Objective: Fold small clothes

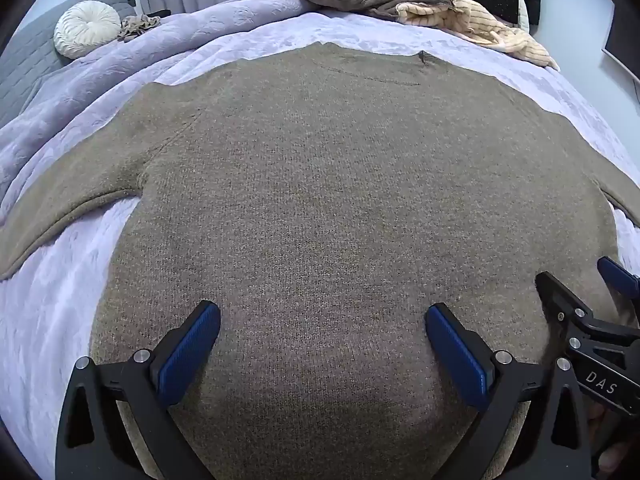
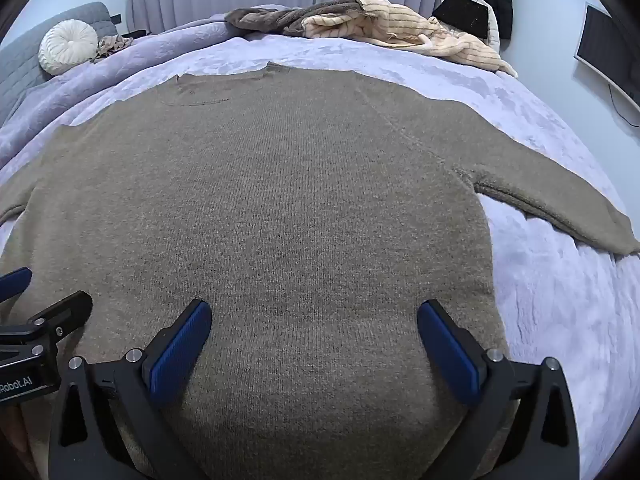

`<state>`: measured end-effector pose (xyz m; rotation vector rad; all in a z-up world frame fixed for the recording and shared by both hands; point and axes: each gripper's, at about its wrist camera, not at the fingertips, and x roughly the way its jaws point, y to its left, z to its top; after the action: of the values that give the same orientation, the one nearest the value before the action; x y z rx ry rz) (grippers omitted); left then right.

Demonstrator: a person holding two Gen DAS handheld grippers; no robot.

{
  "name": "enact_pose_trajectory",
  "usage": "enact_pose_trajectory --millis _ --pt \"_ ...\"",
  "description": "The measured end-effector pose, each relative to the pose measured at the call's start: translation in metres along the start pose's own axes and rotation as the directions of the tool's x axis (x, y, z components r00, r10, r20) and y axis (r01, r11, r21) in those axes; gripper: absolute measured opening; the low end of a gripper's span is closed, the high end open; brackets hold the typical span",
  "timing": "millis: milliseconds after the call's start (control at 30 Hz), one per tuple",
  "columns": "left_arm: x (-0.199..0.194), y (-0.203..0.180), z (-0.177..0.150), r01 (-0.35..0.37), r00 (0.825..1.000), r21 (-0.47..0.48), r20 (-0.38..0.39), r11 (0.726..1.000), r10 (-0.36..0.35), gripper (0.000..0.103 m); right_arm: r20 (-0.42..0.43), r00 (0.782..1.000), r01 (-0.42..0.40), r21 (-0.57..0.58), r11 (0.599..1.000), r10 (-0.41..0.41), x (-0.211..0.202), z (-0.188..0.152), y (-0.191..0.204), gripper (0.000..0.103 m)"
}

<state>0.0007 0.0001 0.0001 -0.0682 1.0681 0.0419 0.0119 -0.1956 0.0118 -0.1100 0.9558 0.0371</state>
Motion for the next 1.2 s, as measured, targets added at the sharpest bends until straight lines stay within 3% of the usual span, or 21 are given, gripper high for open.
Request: enact_pose_trajectory --millis 100,367,1200 --pt "0.001 -0.001 0.002 -0.012 1.0 0.013 -0.01 1.0 0.013 0.103 0.0 1.0 0.013 -0.01 1.0 -0.013 0.0 0.0 0.0 0.102" --pt "-0.009 0.002 -0.001 -0.044 0.998 0.026 0.05 0.999 0.043 0.103 0.002 1.0 0.004 -0.004 1.0 -0.004 -0.001 0.0 0.0 0.102" --pt "-0.004 -0.004 -0.003 -0.042 0.999 0.005 0.02 0.999 0.042 0.103 0.005 1.0 -0.004 0.0 1.0 0.004 -0.004 -0.003 -0.001 0.102"
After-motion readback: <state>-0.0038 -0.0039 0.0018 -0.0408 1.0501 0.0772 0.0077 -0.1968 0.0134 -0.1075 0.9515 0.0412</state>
